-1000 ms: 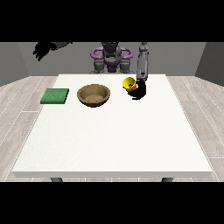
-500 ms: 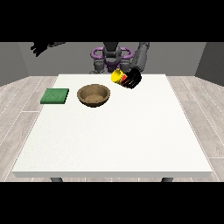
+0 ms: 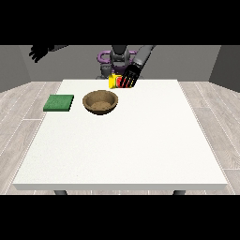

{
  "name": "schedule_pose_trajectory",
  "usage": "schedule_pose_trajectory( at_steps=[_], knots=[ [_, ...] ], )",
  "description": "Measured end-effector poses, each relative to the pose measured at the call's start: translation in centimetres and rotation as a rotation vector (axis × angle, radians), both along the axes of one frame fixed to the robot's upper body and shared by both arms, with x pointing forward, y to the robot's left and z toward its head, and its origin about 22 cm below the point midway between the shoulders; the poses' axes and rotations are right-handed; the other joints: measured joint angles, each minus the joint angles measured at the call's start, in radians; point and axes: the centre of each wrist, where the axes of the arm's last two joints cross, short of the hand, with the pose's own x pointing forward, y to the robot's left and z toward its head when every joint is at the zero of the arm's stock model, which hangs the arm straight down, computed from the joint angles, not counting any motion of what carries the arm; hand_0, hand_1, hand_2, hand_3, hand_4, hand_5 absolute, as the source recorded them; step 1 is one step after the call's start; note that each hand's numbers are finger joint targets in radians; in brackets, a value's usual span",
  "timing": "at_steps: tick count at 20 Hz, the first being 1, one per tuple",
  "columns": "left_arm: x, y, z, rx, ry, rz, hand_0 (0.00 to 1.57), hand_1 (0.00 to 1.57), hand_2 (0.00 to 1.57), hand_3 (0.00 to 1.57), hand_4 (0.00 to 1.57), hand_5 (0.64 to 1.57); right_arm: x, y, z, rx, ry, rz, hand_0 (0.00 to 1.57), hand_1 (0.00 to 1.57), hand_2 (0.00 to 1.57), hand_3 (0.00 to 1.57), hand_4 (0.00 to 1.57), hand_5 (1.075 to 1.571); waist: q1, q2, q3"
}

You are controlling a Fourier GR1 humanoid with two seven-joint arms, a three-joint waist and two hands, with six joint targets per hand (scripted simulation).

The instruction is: Pick the cup and pour the ball into the bowl, then pick the bowl and place it on the pad

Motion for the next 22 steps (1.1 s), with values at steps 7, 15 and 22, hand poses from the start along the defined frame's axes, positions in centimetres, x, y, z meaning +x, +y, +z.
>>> schedule_pose_trajectory(
  at_steps=[7, 15, 22],
  knots=[
    [1.3, -4.6, 3.3, 0.296, -0.031, 0.013, 1.46, 1.46, 1.57, 1.57, 1.26, 1.557, 1.2, 0.3, -0.7, 0.017, 0.015, 0.024, 0.00, 0.00, 0.00, 0.18, 0.69, 1.556, -0.014, -0.008, -0.0008],
    [1.5, -8.0, 6.1, 0.667, -0.098, 0.032, 0.41, 0.41, 1.34, 1.55, 1.02, 1.571, 2.2, 1.1, -1.8, 0.024, 0.036, 0.049, 0.00, 0.00, 0.00, 0.33, 0.69, 1.553, -0.037, -0.028, -0.0012],
    [-0.6, -9.9, 5.9, 0.832, -0.080, -0.008, 0.00, 0.00, 1.06, 1.54, 1.11, 1.571, 3.6, 2.9, -1.8, 0.023, 0.029, 0.066, 0.00, 0.00, 0.00, 0.05, 0.71, 1.548, -0.057, -0.028, -0.0021]
  ],
)
